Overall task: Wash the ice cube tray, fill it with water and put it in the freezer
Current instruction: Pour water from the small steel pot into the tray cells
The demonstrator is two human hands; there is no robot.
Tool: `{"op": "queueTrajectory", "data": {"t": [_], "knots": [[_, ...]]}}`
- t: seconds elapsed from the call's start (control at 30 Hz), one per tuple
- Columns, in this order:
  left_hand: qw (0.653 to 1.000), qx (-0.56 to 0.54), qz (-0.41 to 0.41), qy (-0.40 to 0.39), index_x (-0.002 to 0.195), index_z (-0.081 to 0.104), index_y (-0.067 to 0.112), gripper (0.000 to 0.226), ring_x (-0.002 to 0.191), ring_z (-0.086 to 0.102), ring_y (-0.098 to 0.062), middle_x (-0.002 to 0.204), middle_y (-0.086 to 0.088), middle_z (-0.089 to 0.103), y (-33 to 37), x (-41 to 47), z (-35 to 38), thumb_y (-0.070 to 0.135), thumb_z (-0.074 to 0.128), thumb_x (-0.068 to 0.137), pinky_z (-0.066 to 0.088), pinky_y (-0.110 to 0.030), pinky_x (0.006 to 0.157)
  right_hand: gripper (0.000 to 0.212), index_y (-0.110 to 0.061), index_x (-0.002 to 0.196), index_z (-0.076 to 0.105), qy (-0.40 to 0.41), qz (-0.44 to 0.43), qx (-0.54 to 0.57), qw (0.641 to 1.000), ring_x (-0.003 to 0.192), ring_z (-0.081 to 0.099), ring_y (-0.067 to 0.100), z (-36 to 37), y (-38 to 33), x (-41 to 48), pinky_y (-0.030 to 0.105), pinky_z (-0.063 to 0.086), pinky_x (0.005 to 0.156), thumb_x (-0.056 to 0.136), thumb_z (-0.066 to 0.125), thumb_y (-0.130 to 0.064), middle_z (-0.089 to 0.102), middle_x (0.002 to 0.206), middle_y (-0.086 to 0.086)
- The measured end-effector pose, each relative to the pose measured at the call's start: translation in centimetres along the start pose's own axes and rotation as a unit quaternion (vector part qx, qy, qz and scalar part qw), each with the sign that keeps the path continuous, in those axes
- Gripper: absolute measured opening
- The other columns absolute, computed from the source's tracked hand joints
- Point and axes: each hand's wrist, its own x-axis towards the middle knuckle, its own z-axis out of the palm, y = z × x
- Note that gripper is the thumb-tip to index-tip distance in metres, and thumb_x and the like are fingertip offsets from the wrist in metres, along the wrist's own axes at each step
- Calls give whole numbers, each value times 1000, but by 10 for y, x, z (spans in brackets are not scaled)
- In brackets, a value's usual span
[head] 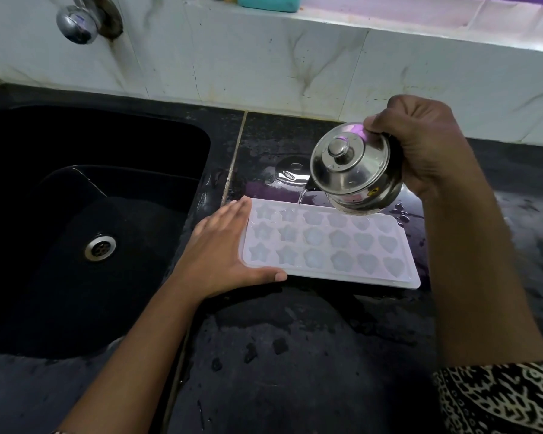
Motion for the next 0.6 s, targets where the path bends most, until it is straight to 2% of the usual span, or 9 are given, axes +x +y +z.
{"op": "queueTrajectory", "data": {"t": [0.3, 0.6], "knots": [[1000, 2, -1, 4, 155, 0, 28, 138, 147, 4, -6, 163, 11, 6, 0, 0, 1, 98, 38, 43, 4, -31, 117, 37, -20, 39, 43, -2, -5, -9, 1000, 43, 37, 10, -1, 0, 0, 18, 38, 48, 67, 66, -13, 37, 41, -8], [1000, 4, -2, 5, 155, 2, 28, 137, 148, 5, -7, 163, 10, 7, 0, -1, 1, 98, 37, 43, 5, -33, 117, 35, -20, 39, 45, 2, -6, -14, 1000, 45, 40, 11, -1, -1, -1, 18, 39, 49, 66, 66, -15, 40, 44, -5]]}}
